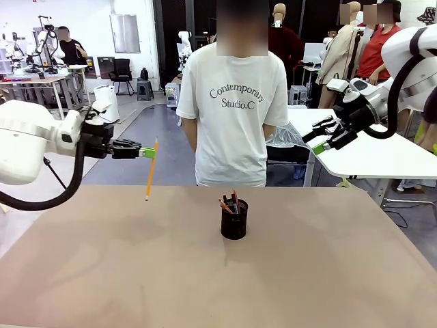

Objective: Place the pens into the pen holder.
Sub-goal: Pick up a writing instrument from the table and place it into the Pen holder.

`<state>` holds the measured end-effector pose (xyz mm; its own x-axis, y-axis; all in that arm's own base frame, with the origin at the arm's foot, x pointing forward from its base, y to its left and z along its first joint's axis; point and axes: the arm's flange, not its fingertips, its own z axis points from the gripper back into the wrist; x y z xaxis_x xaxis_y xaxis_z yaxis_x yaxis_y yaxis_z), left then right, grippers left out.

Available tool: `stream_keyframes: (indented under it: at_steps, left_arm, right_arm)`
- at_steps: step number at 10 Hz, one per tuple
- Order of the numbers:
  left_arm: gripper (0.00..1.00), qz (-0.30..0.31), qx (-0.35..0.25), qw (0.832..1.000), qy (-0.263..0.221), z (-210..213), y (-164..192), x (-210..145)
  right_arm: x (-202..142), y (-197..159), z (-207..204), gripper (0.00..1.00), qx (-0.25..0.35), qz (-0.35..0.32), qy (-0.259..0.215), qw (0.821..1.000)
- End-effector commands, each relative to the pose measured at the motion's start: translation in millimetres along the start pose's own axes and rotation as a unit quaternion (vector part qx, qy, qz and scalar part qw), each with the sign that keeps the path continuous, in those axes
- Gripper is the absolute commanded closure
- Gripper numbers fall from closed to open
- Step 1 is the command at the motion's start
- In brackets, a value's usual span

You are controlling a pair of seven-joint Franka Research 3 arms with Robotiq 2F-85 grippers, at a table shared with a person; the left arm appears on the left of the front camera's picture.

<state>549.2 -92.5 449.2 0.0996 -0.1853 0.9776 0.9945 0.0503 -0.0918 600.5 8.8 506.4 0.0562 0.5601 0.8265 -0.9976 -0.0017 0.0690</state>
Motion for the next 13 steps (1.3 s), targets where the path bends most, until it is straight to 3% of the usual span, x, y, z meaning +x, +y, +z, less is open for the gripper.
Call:
stream_keyframes:
  at_steps: [1, 7, 10, 13]
  left_arm:
    - [1.00, -0.039, -0.030, 0.998, -0.038, -31.1, 19.9, -9.1]
    - [1.00, -0.107, -0.088, 0.986, -0.091, -141.1, 63.3, -12.9]
    - [1.00, -0.130, -0.117, 0.978, -0.116, -168.0, 67.8, 6.7]
    - [1.00, -0.122, -0.140, 0.972, -0.146, -187.4, 68.4, 4.1]
  right_arm:
    - [2.6, -1.5, 0.4, 0.00, -0.001, 0.001, 0.002, 1.000]
    - [2.6, -1.5, 0.4, 0.00, -0.001, 0.001, 0.002, 1.000]
    - [2.6, -1.5, 0.4, 0.00, -0.001, 0.001, 0.002, 1.000]
    - [2.6, -1.5, 0.4, 0.00, -0.001, 0.001, 0.002, 1.000]
